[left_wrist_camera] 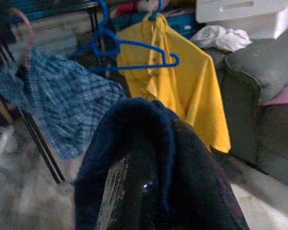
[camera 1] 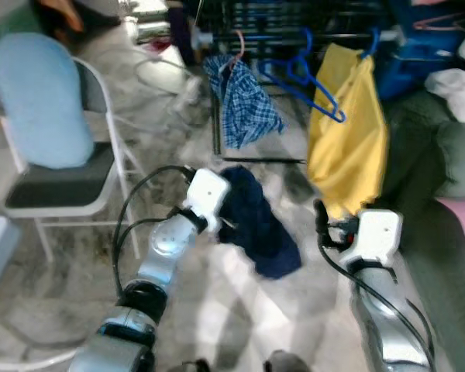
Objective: Hang hanger
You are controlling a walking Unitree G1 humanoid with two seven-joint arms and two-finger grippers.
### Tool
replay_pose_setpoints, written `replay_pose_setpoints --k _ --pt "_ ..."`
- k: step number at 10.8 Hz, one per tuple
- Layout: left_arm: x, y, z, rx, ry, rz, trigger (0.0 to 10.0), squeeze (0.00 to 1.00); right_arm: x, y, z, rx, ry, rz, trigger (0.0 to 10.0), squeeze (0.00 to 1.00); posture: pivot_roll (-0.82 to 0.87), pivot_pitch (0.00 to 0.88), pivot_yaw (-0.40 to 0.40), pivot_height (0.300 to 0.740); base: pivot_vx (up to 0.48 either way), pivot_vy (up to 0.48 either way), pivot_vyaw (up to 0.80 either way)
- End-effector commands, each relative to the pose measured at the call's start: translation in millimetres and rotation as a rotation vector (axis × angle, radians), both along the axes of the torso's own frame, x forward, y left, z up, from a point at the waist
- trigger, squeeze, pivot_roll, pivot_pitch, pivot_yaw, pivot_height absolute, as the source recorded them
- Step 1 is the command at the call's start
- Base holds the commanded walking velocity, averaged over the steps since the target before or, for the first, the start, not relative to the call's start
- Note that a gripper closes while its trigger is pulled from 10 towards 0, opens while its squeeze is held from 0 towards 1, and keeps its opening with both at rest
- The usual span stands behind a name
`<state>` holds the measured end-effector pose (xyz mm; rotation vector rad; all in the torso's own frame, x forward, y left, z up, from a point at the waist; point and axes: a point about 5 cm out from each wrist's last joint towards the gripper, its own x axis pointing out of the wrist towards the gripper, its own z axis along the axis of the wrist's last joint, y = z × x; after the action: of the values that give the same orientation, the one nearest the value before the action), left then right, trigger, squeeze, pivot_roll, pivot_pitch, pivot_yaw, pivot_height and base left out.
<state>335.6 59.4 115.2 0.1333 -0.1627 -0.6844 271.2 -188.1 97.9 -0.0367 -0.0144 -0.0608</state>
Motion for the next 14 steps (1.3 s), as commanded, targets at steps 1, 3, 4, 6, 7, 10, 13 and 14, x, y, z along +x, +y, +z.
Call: replay_pose_setpoints --k 1,3,4,6,7,10,13,14 --pt "5.4 8.5 10 -0.005 -0.042 0.032 10.0 0.00 1.2 4.8 6 0.004 -0.024 0.014 10.0 0.00 -0.26 0.151 0.035 0.740 0.319 0.000 0.00" --pt "6.3 9.8 15 -0.031 -0.068 0.067 10.0 0.00 1.7 4.5 11 -0.027 -0.041 0.020 10.0 0.00 -0.26 0.153 0.034 0.740 0.319 0.000 0.00" --pt "6.4 10.6 15 -0.049 -0.061 0.084 10.0 0.00 2.0 4.2 13 -0.044 -0.047 0.024 10.0 0.00 -0.26 0.153 0.033 0.740 0.326 0.000 0.00" --pt "5.0 8.7 14 -0.049 -0.057 0.076 10.0 0.00 2.2 3.3 14 -0.056 -0.050 0.023 10.0 0.00 -0.26 0.153 0.033 0.740 0.480 0.000 0.00" --pt "6.3 7.4 15 -0.053 -0.057 0.075 10.0 0.00 2.3 2.8 15 -0.071 -0.052 0.024 10.0 0.00 -0.27 0.140 0.033 0.740 0.480 0.000 0.00" --pt "7.6 6.9 17 -0.055 -0.060 0.073 10.0 0.00 2.2 4.7 16 -0.138 -0.058 0.045 10.0 0.00 -0.26 0.137 0.026 0.740 0.480 0.000 0.00" --pt "7.0 10.0 16 -0.056 -0.058 0.082 10.0 0.00 4.1 10.5 15 -0.153 -0.056 0.073 10.0 0.00 -0.25 0.137 0.018 0.740 0.480 0.000 0.00" --pt "6.2 10.2 15 -0.057 -0.057 0.082 10.0 0.00 5.3 11.3 16 -0.157 -0.060 0.075 10.0 0.00 -0.25 0.136 0.016 0.740 0.480 0.000 0.00"
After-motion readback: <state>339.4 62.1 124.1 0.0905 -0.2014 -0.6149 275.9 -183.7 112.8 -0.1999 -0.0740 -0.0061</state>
